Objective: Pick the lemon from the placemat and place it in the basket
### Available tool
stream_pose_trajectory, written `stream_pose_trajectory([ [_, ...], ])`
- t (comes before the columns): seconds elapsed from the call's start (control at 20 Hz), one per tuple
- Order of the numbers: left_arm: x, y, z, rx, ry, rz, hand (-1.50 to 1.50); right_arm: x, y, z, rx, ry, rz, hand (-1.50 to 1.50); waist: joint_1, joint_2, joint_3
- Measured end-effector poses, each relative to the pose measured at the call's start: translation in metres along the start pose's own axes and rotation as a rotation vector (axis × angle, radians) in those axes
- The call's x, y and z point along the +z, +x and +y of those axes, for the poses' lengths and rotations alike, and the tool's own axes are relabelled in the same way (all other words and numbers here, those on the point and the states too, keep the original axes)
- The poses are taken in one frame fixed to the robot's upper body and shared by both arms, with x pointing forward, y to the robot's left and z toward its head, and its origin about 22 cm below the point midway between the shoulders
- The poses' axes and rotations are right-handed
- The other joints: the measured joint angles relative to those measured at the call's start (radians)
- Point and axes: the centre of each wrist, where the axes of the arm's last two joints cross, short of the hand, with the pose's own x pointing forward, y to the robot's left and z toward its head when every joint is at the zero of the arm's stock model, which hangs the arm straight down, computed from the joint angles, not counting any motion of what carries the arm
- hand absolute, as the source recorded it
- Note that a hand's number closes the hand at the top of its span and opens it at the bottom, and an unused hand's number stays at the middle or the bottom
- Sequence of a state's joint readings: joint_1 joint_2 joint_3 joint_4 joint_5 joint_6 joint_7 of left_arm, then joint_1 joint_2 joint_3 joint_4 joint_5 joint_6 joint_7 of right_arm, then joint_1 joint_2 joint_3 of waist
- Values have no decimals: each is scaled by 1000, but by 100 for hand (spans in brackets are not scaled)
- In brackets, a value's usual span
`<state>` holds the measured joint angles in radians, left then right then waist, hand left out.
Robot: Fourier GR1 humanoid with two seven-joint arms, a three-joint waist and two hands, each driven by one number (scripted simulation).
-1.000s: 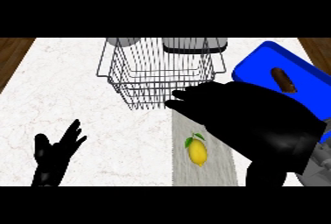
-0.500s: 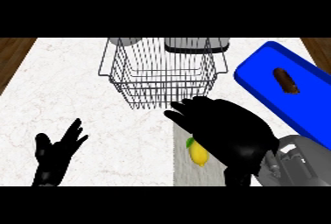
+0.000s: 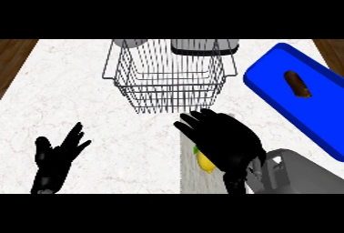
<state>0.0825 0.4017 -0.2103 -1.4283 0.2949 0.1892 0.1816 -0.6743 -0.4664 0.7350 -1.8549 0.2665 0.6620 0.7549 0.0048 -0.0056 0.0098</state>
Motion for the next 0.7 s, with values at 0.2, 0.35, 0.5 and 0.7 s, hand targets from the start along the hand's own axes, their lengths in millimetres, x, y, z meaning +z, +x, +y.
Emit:
stream_pose_trajectory([
  [0.2, 0, 2, 1, 6, -6, 13, 0, -9, -7, 17, -5, -4, -2, -150, 0, 0, 0],
  [0.35, 2, 1, -5, 7, -11, 11, 0, -18, -9, 25, -7, -14, -8, -150, 1, 0, 0],
  [0.5, 1, -2, -4, 6, -1, 3, 0, -19, -17, 31, -10, -18, 0, -150, -1, -1, 1],
  [0.7, 3, 1, -1, 4, -5, 8, 0, -29, -18, 40, -10, -24, -3, -150, 0, 0, 0],
])
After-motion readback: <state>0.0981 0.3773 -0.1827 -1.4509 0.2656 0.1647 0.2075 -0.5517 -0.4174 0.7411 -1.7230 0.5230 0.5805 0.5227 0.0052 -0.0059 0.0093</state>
